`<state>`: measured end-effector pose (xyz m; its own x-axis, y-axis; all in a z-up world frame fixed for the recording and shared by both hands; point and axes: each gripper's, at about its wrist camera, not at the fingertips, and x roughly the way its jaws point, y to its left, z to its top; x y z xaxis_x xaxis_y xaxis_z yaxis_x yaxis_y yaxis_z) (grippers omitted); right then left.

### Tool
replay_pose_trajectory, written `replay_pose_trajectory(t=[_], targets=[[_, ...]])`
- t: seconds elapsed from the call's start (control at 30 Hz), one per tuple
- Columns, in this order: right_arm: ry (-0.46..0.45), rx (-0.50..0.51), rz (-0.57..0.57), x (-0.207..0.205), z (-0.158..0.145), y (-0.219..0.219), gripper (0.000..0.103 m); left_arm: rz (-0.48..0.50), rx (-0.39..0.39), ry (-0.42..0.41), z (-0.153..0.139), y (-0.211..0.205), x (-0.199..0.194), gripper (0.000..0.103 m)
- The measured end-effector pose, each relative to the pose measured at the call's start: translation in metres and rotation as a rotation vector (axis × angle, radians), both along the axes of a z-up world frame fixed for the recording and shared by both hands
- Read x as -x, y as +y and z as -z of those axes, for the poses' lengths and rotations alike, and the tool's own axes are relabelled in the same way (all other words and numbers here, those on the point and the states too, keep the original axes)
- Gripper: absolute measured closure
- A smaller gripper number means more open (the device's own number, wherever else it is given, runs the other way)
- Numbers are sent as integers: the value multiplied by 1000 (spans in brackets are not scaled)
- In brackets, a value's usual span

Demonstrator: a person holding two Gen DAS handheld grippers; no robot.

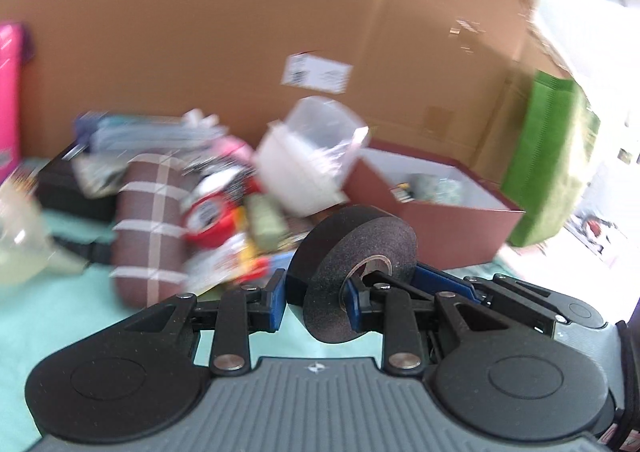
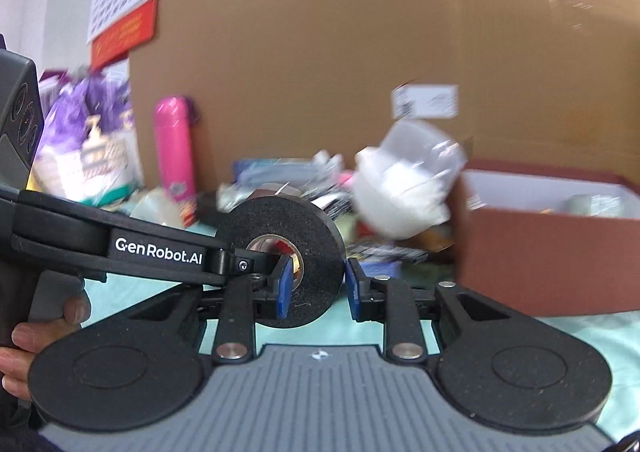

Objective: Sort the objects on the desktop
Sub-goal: 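Lift the black tape roll with the left gripper and carry it over the box, then open the left gripper to drop the black tape roll into the box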

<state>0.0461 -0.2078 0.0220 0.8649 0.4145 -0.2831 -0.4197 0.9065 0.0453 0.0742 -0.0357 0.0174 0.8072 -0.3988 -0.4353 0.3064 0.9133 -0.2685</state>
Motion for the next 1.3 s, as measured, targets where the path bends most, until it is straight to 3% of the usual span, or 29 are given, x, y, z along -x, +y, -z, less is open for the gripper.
replay_pose_trajectory(t=[0.27, 0.53, 0.8, 1.07, 1.3], targets=[[-88, -61, 135, -10, -26, -77, 76, 158, -26, -72, -33, -78, -35, 72], [-117, -69, 255, -42, -40, -158, 78, 314, 51, -49, -37, -153, -92, 72], [-136, -50, 314, -82, -34, -211, 78, 351, 55, -36, -33, -209, -131, 72], [-129, -56, 351, -109, -21, -241, 78, 361, 75, 14, -21, -240, -164, 72], [-124, -4, 368, -123, -12, -242, 78, 319, 4, 0, -14, -252, -169, 70]])
